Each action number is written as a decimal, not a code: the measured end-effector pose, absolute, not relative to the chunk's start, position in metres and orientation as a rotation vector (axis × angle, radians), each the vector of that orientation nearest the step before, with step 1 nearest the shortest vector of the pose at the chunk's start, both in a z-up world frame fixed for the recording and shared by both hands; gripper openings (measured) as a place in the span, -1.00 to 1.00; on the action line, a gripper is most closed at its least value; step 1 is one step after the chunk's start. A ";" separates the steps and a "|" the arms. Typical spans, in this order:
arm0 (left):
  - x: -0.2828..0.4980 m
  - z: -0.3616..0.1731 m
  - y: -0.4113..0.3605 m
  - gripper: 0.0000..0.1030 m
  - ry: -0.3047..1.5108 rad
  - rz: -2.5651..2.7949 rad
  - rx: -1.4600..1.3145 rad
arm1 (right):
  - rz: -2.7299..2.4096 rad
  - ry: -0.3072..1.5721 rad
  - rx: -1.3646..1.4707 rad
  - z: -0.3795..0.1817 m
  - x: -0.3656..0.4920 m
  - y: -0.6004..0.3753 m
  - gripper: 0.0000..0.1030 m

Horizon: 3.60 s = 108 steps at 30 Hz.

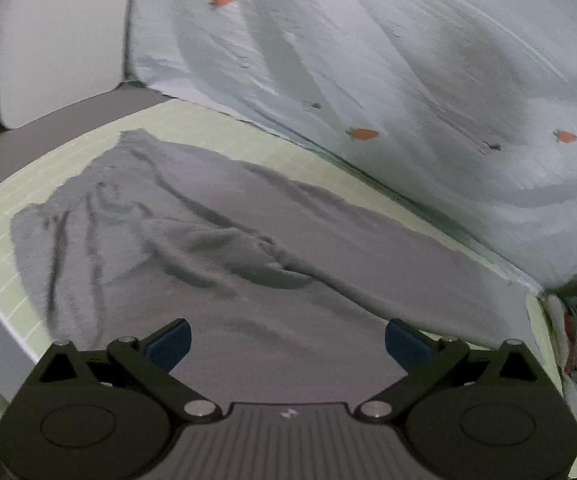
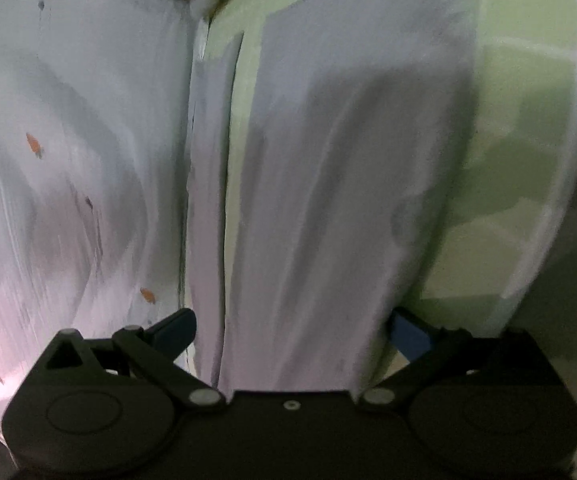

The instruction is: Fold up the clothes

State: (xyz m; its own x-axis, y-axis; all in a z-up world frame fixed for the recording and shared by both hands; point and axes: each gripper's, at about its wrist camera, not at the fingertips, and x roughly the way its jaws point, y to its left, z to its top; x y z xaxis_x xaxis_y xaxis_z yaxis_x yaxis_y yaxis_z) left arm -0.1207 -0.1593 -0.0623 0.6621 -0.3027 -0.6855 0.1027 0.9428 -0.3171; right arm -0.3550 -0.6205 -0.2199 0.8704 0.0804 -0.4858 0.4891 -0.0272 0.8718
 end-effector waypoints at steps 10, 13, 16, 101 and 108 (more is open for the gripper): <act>-0.100 -0.077 -0.079 0.98 0.870 -0.106 -0.398 | -0.319 0.516 1.566 -0.211 -0.314 -0.585 1.00; -0.089 -0.087 -0.048 0.98 0.907 -0.045 -0.462 | -0.324 0.527 1.561 -0.213 -0.304 -0.574 1.00; -0.077 -0.098 -0.018 0.98 0.934 0.011 -0.492 | -0.334 0.535 1.553 -0.217 -0.293 -0.564 1.00; 0.020 -0.050 0.084 -0.97 0.806 0.370 -0.601 | -0.933 0.067 1.082 -0.081 -0.366 -0.678 -0.97; 0.053 -0.057 0.061 -0.97 0.806 0.389 -0.582 | -0.942 0.143 1.011 -0.074 -0.312 -0.699 -0.97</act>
State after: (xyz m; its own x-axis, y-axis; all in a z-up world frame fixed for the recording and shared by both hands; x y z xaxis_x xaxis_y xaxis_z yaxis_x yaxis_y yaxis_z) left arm 0.0528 0.0607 -0.0573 0.6362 0.1060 -0.7642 -0.5321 0.7775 -0.3352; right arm -0.3120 -0.6987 -0.0742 0.6148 -0.6056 -0.5053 0.7280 0.1892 0.6589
